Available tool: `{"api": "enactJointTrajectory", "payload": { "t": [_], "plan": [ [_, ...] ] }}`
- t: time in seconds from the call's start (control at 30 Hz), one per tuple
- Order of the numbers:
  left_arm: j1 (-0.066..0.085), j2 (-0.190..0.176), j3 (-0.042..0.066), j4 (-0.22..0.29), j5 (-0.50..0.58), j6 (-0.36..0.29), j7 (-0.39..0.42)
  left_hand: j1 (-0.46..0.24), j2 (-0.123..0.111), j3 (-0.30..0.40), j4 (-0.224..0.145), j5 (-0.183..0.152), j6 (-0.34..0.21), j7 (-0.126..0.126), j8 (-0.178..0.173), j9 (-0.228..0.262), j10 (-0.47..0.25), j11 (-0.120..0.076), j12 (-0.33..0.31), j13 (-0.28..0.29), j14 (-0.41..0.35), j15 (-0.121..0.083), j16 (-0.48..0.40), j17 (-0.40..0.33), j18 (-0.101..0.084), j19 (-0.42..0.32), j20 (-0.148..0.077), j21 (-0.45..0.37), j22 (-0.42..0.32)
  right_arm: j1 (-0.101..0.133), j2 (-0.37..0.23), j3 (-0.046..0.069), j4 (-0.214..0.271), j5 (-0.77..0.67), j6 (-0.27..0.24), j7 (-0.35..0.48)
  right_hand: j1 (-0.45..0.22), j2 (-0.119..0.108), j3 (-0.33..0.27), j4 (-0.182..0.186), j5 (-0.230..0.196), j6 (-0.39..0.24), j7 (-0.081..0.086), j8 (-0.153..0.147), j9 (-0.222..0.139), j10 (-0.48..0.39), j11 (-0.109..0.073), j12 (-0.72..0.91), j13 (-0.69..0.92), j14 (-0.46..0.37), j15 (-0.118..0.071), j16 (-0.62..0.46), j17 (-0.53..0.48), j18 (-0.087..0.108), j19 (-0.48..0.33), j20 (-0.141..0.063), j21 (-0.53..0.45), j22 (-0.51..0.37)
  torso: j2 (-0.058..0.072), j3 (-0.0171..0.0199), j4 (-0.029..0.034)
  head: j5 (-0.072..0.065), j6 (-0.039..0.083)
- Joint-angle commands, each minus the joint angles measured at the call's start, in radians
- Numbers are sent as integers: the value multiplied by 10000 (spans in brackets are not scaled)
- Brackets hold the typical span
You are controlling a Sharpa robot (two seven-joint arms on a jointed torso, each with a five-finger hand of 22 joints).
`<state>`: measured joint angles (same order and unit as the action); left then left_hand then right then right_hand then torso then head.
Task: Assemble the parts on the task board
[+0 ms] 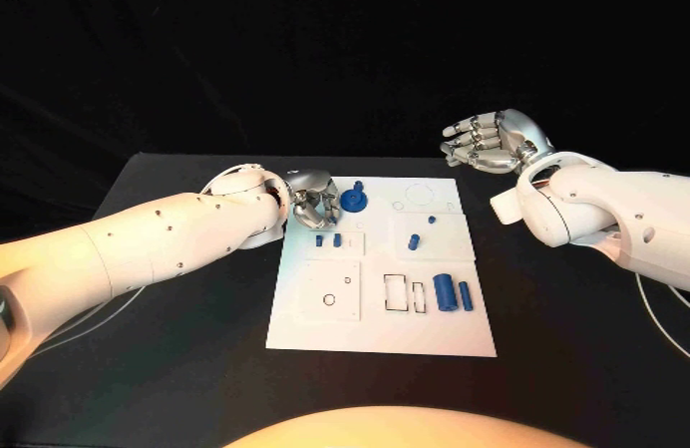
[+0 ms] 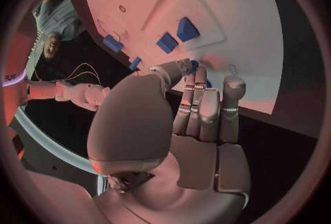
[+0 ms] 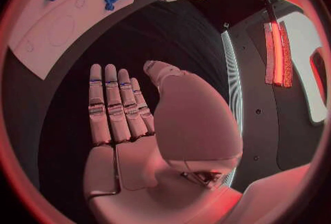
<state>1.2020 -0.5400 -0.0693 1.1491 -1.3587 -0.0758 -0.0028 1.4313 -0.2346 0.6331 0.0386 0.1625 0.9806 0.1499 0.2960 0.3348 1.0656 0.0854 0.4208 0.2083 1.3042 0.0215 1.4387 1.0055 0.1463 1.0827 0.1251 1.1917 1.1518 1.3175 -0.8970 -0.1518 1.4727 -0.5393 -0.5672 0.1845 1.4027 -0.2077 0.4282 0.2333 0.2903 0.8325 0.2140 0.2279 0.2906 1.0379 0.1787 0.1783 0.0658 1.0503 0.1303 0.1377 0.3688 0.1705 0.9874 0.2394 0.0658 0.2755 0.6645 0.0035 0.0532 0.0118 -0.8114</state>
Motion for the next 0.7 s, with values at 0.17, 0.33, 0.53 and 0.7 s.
{"api": "enactJointTrajectory", "payload": {
  "t": [0.17,0.33,0.53,0.7],
  "plan": [
    [-11,38,-16,-24,170,134,80,-196,-43,-94,74,32,-130,42,-151,-15,-28,56,-224,-34,-51,59,-6,-152,-109,-93,50,-117,-80,-8,10,2,8,-34,36,145,-82,-17,68,-18,57,23,265,38,13,22,-36,14,-10,78,-19,-39,-21,135,-4,-12,2,-15,2,4,0,5,5],
    [-11,40,-18,-33,195,110,81,-271,-84,-117,115,36,-197,64,-236,-22,-117,96,-366,-58,-113,93,-39,-264,-101,-130,75,-185,-133,-14,15,2,4,-33,35,142,-92,-22,69,-20,55,17,267,37,11,18,-34,12,-12,77,-17,-44,-27,134,-4,-12,1,-26,1,6,-1,11,-3],
    [-11,35,-20,-46,229,104,50,-316,-106,-129,143,43,-234,74,-284,-24,-166,117,-444,-69,-172,114,-68,-369,-85,-190,94,-256,-196,-24,17,2,0,-32,26,143,-102,-28,72,-26,53,7,270,35,9,10,-32,8,-14,72,-14,-53,-36,133,-5,-11,-1,-39,5,4,-10,9,6],
    [-12,18,-20,-47,239,98,34,-317,-100,-123,146,50,-242,77,-296,-24,-181,122,-464,-70,-193,119,-78,-403,-80,-210,99,-279,-217,-28,13,2,1,-27,35,144,-109,-31,74,-30,52,1,272,34,8,5,-29,5,-16,68,-12,-60,-43,131,-6,-10,-3,-50,6,3,-2,8,1]
  ]
}}
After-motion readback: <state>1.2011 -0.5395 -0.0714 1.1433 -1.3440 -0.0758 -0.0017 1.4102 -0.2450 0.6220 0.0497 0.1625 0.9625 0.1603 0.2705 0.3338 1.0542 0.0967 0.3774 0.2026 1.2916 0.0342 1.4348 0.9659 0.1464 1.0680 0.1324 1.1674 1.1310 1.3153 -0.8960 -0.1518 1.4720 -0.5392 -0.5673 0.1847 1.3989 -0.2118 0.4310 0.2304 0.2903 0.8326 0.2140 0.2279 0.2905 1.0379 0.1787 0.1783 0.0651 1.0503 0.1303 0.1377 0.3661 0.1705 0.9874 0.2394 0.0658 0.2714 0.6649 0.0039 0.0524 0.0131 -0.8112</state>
